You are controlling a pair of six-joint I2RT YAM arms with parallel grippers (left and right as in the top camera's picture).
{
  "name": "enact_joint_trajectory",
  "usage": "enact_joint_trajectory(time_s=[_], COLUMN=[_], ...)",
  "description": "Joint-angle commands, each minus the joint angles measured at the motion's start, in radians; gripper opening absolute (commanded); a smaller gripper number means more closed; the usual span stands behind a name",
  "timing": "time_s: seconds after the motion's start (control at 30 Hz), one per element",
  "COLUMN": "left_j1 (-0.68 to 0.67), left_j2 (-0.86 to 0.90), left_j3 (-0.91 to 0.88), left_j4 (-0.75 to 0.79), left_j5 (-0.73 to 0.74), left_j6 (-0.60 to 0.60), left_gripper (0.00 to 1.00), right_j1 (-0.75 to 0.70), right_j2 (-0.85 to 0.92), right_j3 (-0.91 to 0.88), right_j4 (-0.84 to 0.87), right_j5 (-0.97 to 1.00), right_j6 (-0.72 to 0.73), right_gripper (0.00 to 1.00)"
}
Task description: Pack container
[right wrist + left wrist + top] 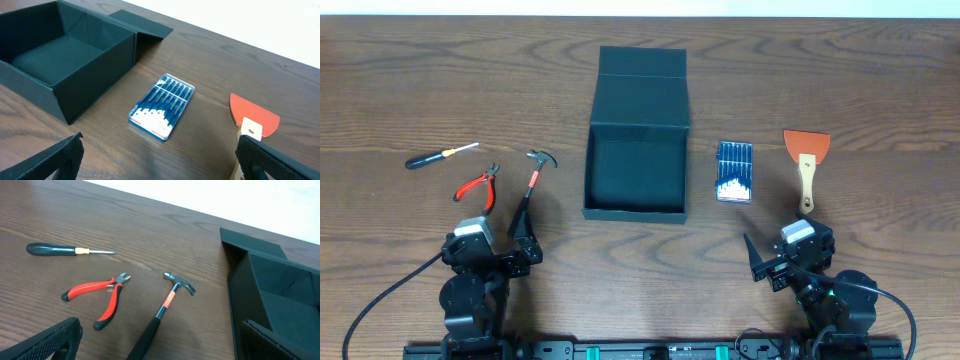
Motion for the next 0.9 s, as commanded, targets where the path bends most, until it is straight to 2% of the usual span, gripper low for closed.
enact_joint_trajectory(time_s=[0.0, 0.4, 0.8, 0.87], left_j1=[-0.004, -0.004, -0.004, -0.004], left_j2=[-0.006, -0.006, -0.006, -0.005], left_j3=[-0.014, -0.014, -0.014, -0.014], left_j4=[-0.027, -0.027, -0.02, -0.026], left_j5=[-0.008, -0.008, -0.008, -0.02], left_j6=[-0.005, -0.005, -0.005, -0.005], left_gripper=[0.98, 0.98, 0.98, 0.98], right_j1=[-0.008, -0.008, -0.008, -0.008], right_j2=[-0.006, -0.006, -0.005, 0.005], right_j3=[-0.005, -0.005, -0.005, 0.0], right_j4=[0.0, 0.002, 0.001, 0.014], right_j5=[0.0, 0.0, -0.082, -0.071], right_j6=[0.014, 0.014, 0.014, 0.051], right_gripper=[0.99, 0.99, 0.99, 0.99])
